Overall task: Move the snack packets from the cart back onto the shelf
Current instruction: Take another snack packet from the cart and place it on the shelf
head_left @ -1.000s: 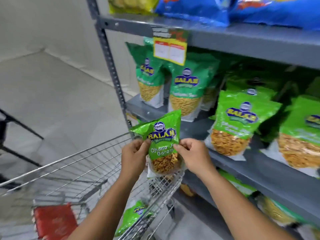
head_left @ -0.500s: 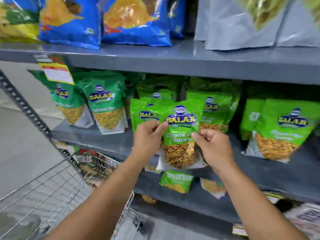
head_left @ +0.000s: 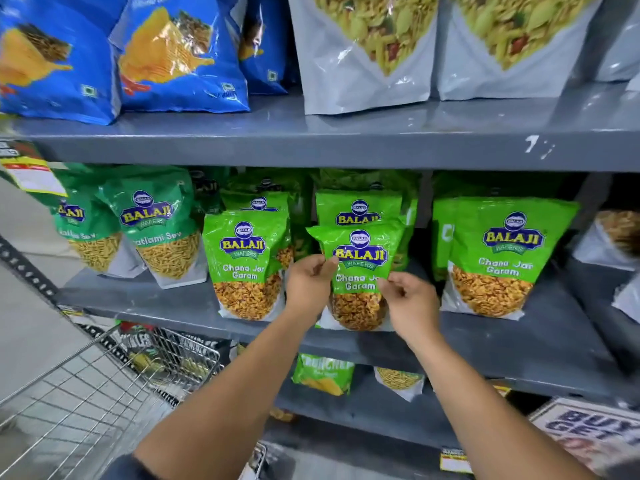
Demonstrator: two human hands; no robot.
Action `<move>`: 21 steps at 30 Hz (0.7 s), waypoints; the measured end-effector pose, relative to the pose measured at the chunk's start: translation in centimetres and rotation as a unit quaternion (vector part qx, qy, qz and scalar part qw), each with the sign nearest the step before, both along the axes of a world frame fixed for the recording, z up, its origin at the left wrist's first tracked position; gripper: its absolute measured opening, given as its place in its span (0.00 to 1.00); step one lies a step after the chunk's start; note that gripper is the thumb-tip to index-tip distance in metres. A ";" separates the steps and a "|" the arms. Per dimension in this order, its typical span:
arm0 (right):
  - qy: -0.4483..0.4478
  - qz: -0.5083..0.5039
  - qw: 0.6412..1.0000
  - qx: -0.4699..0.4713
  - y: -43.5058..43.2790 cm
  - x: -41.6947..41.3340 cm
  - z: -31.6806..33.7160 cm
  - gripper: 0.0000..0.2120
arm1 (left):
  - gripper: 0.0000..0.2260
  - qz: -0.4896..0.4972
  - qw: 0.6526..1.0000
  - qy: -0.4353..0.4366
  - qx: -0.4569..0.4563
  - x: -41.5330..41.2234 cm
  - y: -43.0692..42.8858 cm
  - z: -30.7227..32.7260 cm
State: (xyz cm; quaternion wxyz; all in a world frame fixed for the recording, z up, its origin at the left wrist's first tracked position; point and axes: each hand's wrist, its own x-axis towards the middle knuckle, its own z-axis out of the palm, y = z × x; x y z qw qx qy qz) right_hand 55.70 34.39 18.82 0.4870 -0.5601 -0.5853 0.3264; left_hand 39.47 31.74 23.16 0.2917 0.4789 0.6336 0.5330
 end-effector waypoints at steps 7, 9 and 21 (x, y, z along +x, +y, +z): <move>0.018 -0.013 1.000 0.009 -0.7 -0.4 0.2 0.07 | 0.19 -0.005 1.000 -0.015 -0.002 0.1 0.3 0.3; 0.020 -0.013 1.000 0.005 -0.9 -0.5 0.3 0.08 | 0.18 -0.011 1.000 -0.015 0.009 0.1 0.4 0.1; 0.034 -0.086 0.976 0.198 -4.4 -3.5 1.8 0.13 | 0.12 0.052 0.998 -0.023 0.006 -5.6 -2.7 -2.0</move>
